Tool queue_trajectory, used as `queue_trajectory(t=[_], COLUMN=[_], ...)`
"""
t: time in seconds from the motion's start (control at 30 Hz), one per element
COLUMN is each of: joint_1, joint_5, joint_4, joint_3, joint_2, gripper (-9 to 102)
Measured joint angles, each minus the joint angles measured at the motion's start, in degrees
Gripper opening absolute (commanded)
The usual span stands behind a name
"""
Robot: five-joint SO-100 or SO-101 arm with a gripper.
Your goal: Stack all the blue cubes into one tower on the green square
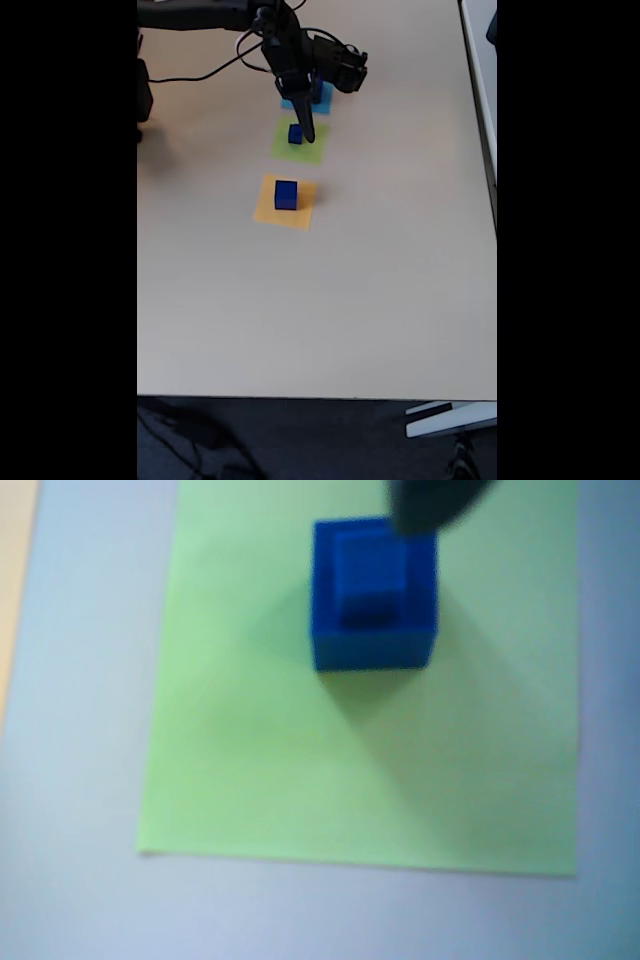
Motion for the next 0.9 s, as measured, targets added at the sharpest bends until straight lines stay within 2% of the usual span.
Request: queue_trajectory(t=[0.47,0.9], joint_1=[-5.36,-5.54], joint_5=[8.17,8.17], joint_4=[0.62,-8.61], joint_3=[0.0,6.24], joint_2=[-2.02,-2.99], gripper=[38,35])
